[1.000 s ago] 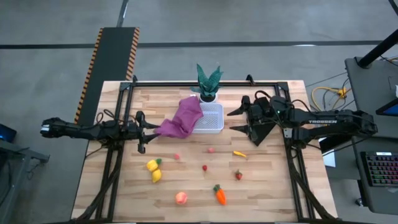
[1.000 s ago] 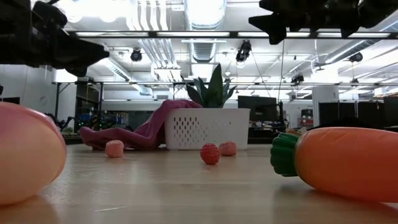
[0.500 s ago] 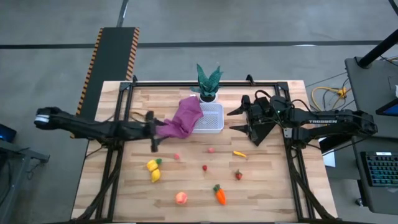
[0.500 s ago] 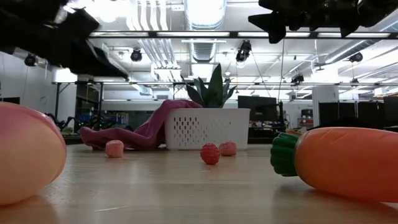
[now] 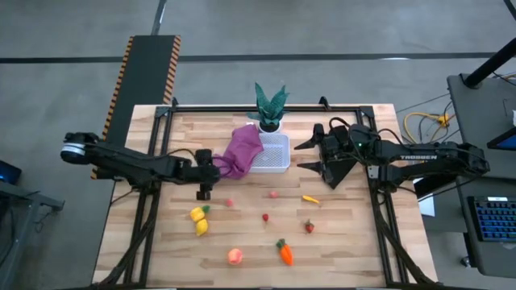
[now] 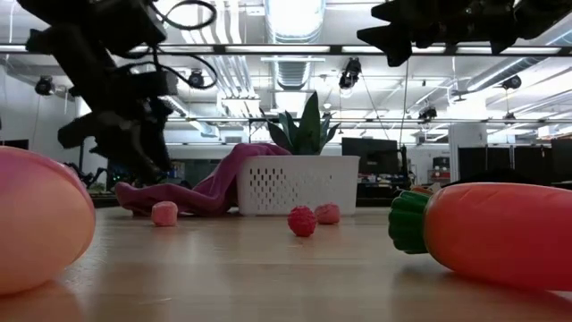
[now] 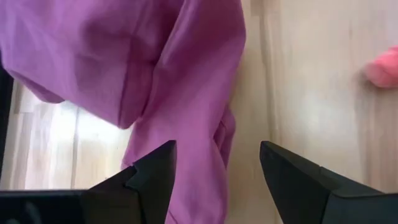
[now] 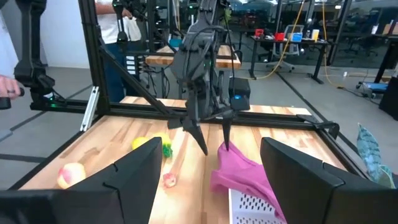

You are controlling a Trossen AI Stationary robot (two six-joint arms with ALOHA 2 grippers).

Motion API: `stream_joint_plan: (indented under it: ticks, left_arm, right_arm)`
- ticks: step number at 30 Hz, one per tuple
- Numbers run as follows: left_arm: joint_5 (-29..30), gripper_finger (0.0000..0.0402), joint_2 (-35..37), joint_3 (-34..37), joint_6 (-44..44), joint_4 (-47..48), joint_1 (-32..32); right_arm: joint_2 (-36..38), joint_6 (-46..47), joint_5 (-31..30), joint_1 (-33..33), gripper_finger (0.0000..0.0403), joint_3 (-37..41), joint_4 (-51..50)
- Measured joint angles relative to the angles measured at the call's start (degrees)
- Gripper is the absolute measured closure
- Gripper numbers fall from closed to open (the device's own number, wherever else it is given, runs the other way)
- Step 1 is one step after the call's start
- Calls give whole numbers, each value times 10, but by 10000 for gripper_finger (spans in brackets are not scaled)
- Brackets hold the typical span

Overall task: Build produce basket
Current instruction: Remove the purple towel from the white basket

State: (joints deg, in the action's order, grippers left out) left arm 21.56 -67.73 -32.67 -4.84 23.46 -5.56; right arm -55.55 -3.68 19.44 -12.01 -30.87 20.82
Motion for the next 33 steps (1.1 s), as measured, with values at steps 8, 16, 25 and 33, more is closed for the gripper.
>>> stream_joint_plan:
  ticks: [8,16,25,33]
  left_arm:
    - [88,185,-74,-1,13,-5,5]
    - [86,214,-138,-4,16,-5,11]
    - [110,390,-101,-11,15,0,11]
    - [169,400,69,-27,-17,-2,11]
  right_arm:
    - [0,0,0,0,144,0,4]
    - [0,0,0,0,145,0,5]
    - [0,0,0,0,145,0,6]
    - [0,0,-1,0,145,0,6]
